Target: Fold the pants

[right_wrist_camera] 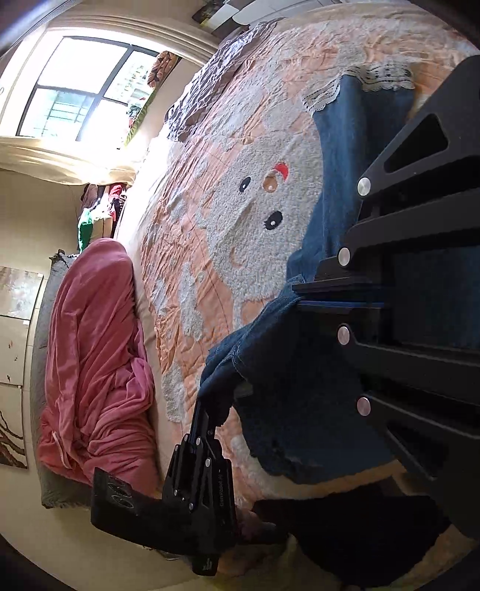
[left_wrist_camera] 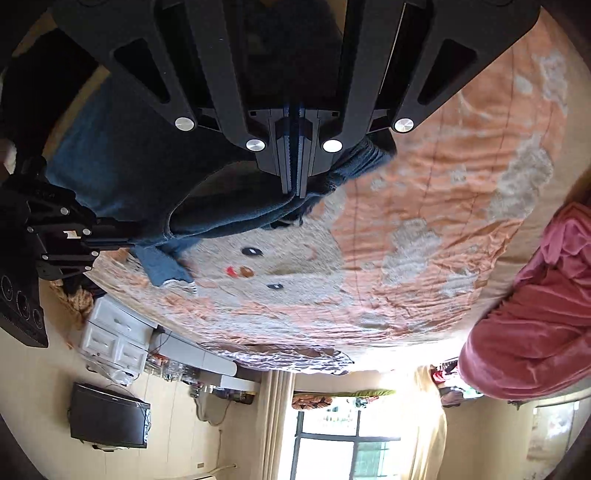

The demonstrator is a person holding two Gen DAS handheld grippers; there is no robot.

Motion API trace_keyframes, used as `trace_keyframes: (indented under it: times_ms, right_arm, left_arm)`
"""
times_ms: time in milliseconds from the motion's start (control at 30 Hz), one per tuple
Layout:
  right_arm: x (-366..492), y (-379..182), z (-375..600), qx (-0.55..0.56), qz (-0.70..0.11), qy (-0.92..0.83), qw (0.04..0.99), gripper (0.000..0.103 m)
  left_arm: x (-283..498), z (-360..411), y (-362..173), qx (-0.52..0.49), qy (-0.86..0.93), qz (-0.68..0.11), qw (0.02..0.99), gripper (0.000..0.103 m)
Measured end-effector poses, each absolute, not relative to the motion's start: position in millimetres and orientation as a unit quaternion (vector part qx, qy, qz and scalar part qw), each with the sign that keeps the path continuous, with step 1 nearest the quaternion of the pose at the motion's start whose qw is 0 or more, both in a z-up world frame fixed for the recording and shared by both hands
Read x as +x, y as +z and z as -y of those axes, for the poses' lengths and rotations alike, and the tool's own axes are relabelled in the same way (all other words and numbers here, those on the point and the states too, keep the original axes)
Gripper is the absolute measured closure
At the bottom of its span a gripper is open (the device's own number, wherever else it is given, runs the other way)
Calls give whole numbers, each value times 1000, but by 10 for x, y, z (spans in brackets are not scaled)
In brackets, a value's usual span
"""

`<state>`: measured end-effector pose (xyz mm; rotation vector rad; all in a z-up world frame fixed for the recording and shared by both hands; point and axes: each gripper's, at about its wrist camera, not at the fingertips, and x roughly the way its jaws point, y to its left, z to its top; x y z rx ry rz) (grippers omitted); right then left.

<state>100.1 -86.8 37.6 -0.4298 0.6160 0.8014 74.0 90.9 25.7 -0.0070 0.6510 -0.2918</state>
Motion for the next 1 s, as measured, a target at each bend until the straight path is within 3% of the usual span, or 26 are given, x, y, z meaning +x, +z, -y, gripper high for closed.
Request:
trace_keyframes:
  times_ms: [400, 667, 767, 867, 1000]
  right_arm:
    - [184, -13, 1091, -150, -327, 395, 845, 100]
    - [36, -334, 946, -166, -367, 390, 828, 100]
    - [31, -336, 986, -153, -368, 393, 828, 100]
    - [23, -365, 989, -154, -370, 394, 827, 98]
    - [52, -373, 1021, -137, -374, 398, 826, 97]
  left_arm:
    - [-108, -708, 172, 29, -149, -331, 932, 103]
    - [-97, -732, -80, 16, -123, -390, 912, 102]
    - [-213, -743, 45, 13, -127, -382, 915, 96]
    - [-345, -780, 237, 13, -113, -367, 923, 83]
    - [-355, -753, 496, -4, -110, -345, 932, 81]
